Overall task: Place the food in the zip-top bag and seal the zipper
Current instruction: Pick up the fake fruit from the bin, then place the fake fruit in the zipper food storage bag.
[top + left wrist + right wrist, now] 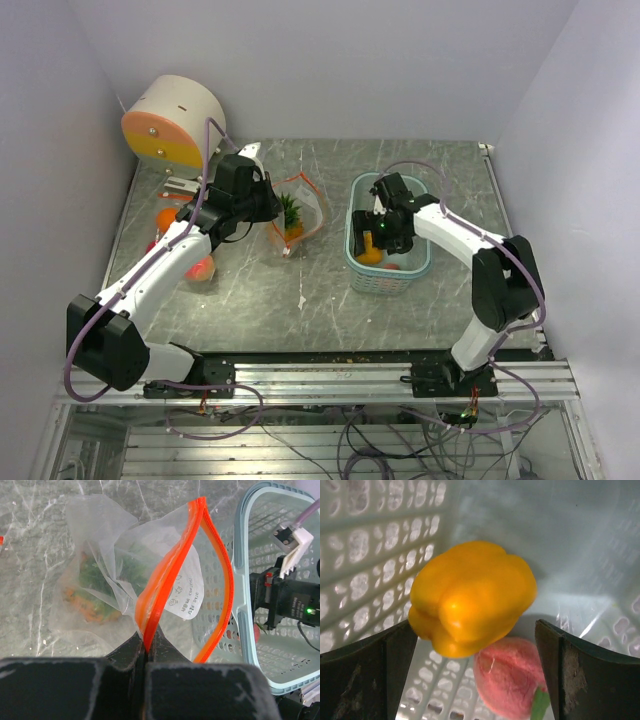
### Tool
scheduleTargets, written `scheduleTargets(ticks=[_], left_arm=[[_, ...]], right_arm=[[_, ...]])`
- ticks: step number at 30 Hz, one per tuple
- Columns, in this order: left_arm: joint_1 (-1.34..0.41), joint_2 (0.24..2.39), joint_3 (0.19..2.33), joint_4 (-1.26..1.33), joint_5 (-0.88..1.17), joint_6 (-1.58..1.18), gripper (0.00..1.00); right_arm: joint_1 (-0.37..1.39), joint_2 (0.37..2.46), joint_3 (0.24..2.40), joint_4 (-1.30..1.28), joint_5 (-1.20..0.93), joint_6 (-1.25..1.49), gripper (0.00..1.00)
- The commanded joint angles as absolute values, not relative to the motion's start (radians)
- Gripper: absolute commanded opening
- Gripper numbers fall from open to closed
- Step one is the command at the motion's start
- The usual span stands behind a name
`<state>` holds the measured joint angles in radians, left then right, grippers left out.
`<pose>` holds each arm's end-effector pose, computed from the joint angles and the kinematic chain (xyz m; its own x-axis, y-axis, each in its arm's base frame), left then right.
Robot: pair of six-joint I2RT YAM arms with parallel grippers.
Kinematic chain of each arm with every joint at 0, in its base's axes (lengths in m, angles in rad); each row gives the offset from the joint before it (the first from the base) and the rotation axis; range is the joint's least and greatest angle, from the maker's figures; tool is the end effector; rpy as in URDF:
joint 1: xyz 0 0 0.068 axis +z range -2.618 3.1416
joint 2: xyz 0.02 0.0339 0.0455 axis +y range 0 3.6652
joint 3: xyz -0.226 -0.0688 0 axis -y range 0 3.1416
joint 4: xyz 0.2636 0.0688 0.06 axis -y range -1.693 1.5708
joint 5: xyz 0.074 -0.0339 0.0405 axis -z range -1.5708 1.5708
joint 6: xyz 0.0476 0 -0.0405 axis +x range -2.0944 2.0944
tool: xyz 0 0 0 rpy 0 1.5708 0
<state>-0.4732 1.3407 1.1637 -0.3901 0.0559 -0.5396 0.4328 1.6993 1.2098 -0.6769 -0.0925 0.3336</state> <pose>0.3023 -0.1578 0.2809 -0.6656 -0.2356 -0.7082 0.1807 0.8698 -0.4591 0.3228 0.1540 0.1550 -0.9361 -0.0733 -0.3440 -0.1525 0.9659 0.2091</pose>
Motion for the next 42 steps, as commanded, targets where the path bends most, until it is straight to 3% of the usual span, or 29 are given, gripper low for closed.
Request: scheduleTargets(ticks=[1,6,12,25,34,42], left_arm=[[-0.477,1.315,1.161,-0.379,0.063,-0.545,0.07],[-0.477,1.314,1.164,-0.389,0.059,-0.54,0.07],[-0.477,1.315,1.164,-0.391,0.059,-0.54,0.07],[-0.477,1.324,1.16,-0.373,0.08,-0.541,0.07],[-0.477,1.333,1.168,-0.364,0.098,-0.54,0.07],[-0.477,1.323,1.169,-0.371,0.096,-0.532,0.07]], right_arm=[[0.429,1.74,1.167,-0.497,-0.095,0.351,0.99],[0.43,1.731,1.111,-0.39,-0.056,0.334,0.83],[0.429,1.674,1.1,-0.396,-0.025,0.314,0.35],[0.429,1.436,1.319,-0.591,-0.031,0.268,0.32],[0.479,1.499,1.487,-0.372,-0.5,0.387,0.29],[0.661,1.612,1.505,-0.296,-0.559,0.418,0.29]])
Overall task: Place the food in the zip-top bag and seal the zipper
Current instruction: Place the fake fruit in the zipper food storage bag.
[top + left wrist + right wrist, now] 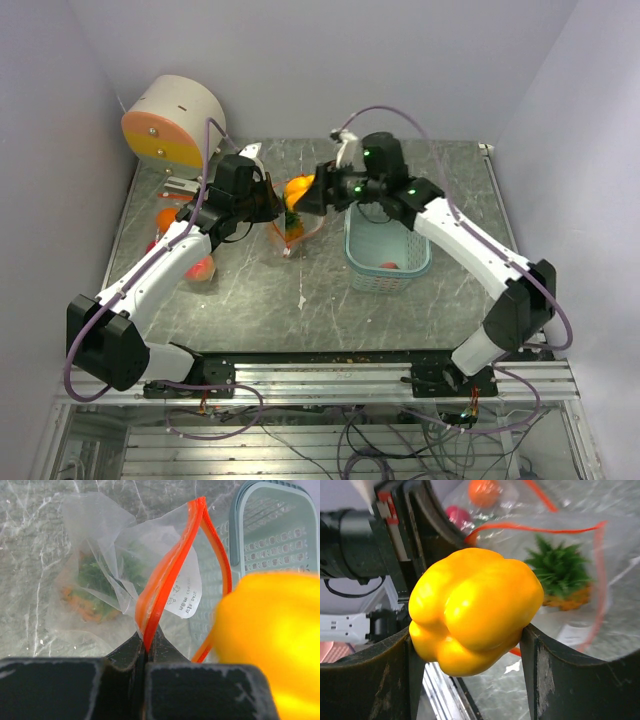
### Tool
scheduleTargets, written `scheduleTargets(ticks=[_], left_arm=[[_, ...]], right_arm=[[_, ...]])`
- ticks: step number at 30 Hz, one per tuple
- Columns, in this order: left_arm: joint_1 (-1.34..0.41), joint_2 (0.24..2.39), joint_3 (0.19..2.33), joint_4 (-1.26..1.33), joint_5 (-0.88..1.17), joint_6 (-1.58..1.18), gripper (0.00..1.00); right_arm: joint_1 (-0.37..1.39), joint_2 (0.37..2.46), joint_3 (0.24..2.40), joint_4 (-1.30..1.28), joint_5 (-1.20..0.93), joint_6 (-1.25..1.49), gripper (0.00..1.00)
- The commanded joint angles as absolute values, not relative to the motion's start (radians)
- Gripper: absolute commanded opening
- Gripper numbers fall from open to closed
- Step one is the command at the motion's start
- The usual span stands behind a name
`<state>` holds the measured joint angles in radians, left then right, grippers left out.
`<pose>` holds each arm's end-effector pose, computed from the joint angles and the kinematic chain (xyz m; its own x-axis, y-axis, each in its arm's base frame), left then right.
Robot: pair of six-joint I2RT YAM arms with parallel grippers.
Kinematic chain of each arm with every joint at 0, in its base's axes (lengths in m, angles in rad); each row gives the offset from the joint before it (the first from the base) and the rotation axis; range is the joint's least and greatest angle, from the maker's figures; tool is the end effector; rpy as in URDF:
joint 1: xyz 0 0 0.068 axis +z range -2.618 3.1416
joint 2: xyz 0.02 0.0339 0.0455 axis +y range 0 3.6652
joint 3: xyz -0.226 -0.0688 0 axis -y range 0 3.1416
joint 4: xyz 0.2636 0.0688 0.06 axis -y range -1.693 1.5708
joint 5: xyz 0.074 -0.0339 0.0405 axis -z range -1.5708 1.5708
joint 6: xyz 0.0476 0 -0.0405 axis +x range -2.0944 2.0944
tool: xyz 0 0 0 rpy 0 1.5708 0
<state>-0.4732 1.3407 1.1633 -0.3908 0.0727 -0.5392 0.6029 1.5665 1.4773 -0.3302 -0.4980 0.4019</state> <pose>0.3019 -0.1584 0.2807 -0.6724 -0.2310 -0.7032 0.1909 0.8638 -0.4663 0.3106 0.2414 0.3286 -0.6441 -0.0262 -0.7645 -0.6580 0.5286 0.5363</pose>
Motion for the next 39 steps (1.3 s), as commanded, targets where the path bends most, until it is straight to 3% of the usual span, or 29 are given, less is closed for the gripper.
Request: scheduleTargets(ticks=[1,7,12,15,17,19,20,29,35,39], left_arm=[[-0.477,1.322,1.171,-0.372,0.093,-0.532,0.07],[-0.477,1.323,1.189,-0.391,0.081,-0.513,0.07],[-0.477,1.324,1.188,-0.39,0.082,-0.515,0.07],[-0.477,1.329,1.189,-0.385,0.087,-0.516,0.07],[-0.477,1.334,1.189,-0.386,0.088,-0.515,0.07],[-0.477,1.334,1.187,-0.383,0.087,-0.516,0.07],[-0.477,1.335,1.186,-0.381,0.088,-0.517,0.07],[-0.477,1.353,1.187,-0.372,0.092,-0.518,0.07],[-0.477,1.347,1.174,-0.362,0.1,-0.522,0.07],[-0.477,1.344,1.167,-0.362,0.1,-0.52,0.07]], right_arm=[[0.666,1.621,1.499,-0.307,-0.537,0.419,0.28],[0.669,1.662,1.512,-0.441,-0.337,0.396,0.25],[0.669,1.709,1.518,-0.498,-0.229,0.409,0.29],[0.673,1.74,1.557,-0.531,-0.211,0.397,0.45],[0.679,1.731,1.568,-0.533,-0.181,0.384,0.68],[0.685,1.712,1.575,-0.538,-0.161,0.363,0.98],[0.686,1.697,1.581,-0.548,-0.148,0.356,1.0],[0.661,1.577,1.665,-0.774,-0.009,0.391,1.0],[0.461,1.52,1.53,-1.039,0.059,0.474,0.93],[0.449,1.522,1.457,-1.131,0.039,0.434,0.91]])
